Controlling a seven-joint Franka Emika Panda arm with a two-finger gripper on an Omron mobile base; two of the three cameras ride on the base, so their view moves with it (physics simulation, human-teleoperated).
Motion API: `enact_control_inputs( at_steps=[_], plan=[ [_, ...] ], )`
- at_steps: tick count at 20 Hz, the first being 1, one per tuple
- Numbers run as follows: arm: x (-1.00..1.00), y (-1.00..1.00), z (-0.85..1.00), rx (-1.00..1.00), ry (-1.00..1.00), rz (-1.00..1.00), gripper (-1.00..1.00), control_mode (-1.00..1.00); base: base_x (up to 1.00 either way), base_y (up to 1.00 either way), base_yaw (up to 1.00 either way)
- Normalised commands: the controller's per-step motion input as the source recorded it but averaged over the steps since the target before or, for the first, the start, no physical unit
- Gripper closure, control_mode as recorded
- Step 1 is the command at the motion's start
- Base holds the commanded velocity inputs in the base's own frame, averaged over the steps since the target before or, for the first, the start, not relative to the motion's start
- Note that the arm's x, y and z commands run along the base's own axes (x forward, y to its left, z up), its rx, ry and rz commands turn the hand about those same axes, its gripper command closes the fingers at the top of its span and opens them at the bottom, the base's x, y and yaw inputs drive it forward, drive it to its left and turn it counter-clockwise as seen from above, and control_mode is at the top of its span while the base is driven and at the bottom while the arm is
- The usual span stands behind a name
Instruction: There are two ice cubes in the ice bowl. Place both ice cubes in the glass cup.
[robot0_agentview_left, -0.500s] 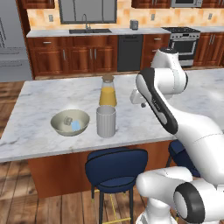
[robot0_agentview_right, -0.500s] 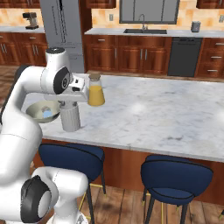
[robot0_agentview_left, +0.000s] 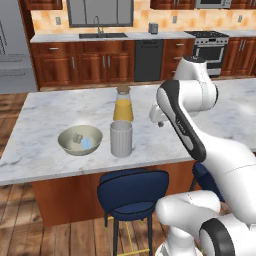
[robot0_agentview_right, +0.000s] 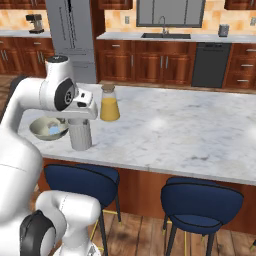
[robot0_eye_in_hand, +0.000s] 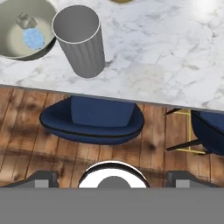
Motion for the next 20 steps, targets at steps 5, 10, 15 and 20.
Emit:
enact_control_inputs(
  at_steps=[5,10,15,20],
  plan=[
    [0.0,0.69,0.0,0.02,-0.01,-0.13,-1.0,-1.0,0.0,0.0,0.0],
    [0.01,0.64,0.0,0.08,0.0,-0.14,-1.0,-1.0,0.0,0.0,0.0],
    [0.03,0.05,0.0,0.01,0.0,-0.01,-1.0,-1.0,0.0,0.0,0.0],
    [0.07,0.08,0.0,-0.04,0.0,0.0,-1.0,-1.0,0.0,0.0,0.0]
  ],
)
